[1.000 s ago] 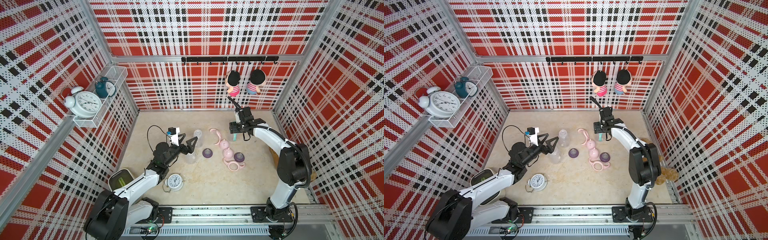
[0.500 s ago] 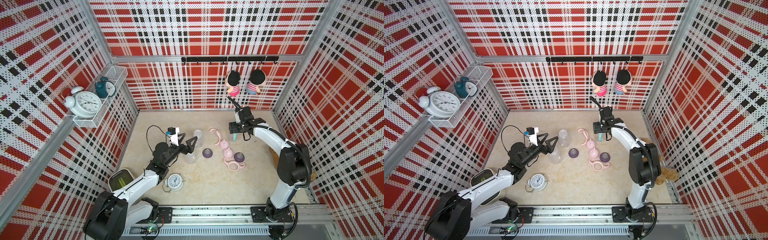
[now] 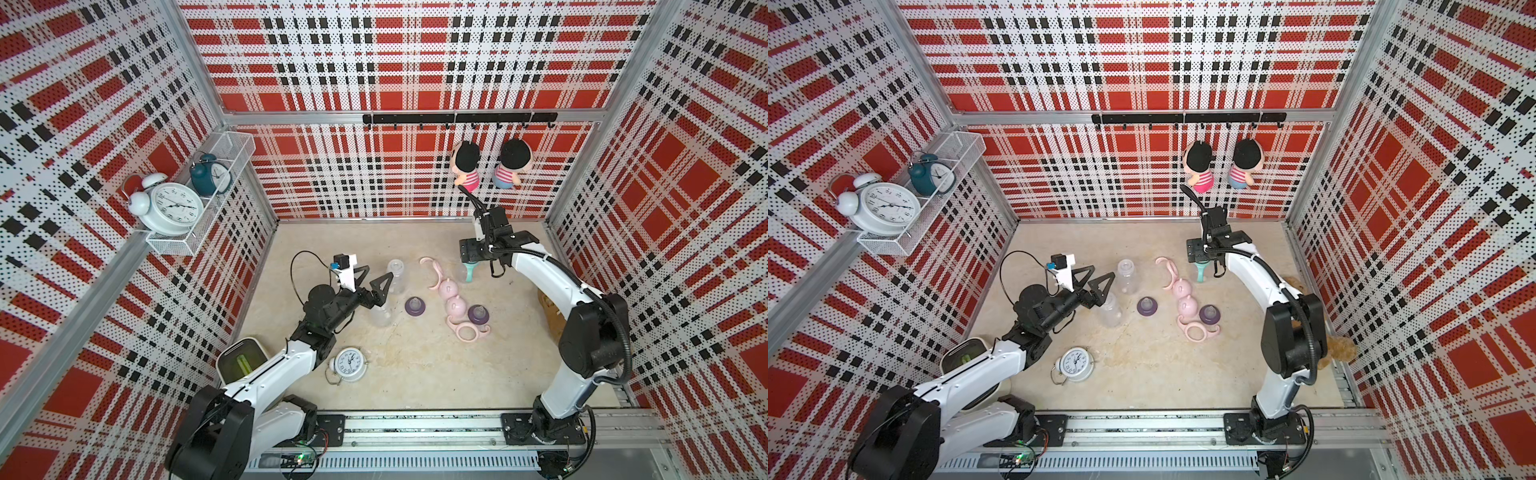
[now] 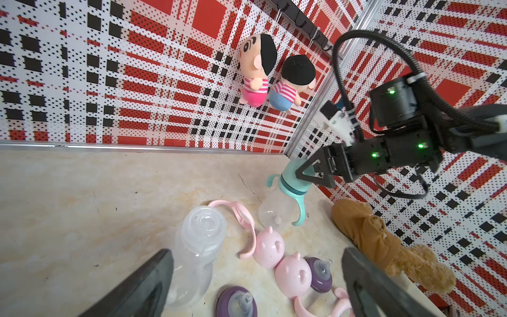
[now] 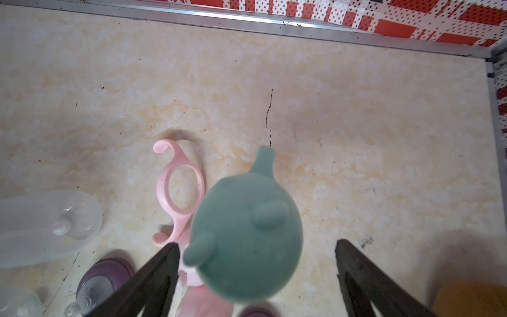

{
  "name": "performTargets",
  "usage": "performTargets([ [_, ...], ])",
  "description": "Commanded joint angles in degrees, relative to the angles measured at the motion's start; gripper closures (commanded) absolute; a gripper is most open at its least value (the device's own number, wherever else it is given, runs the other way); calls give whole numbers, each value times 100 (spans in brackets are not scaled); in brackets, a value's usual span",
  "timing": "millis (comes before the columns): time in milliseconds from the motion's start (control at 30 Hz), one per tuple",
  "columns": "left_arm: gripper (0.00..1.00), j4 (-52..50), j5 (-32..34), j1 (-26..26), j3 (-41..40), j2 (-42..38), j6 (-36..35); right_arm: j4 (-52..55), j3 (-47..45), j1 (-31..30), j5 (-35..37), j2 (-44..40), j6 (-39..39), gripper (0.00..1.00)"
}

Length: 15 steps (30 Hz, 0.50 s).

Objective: Assemble the baby bottles
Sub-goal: Close the lid on the baby bottle, then pick up the baby bottle from the center of the board.

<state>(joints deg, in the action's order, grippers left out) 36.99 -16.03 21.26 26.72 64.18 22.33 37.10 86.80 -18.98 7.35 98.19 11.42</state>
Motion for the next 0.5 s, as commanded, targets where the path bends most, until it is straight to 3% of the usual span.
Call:
performTargets([
  [0,2,-69,-22,-183,87,-127,55,200,-184,-322,175,-718,-65,8],
  [267,2,-285,320,-453,123,-261,389,-618,-1416,-1343,-619,-1884,115,9],
  [467,2,-503,657,-599,121,-332,657,-1761,-2243,-2215,-995,-2149,56,9],
])
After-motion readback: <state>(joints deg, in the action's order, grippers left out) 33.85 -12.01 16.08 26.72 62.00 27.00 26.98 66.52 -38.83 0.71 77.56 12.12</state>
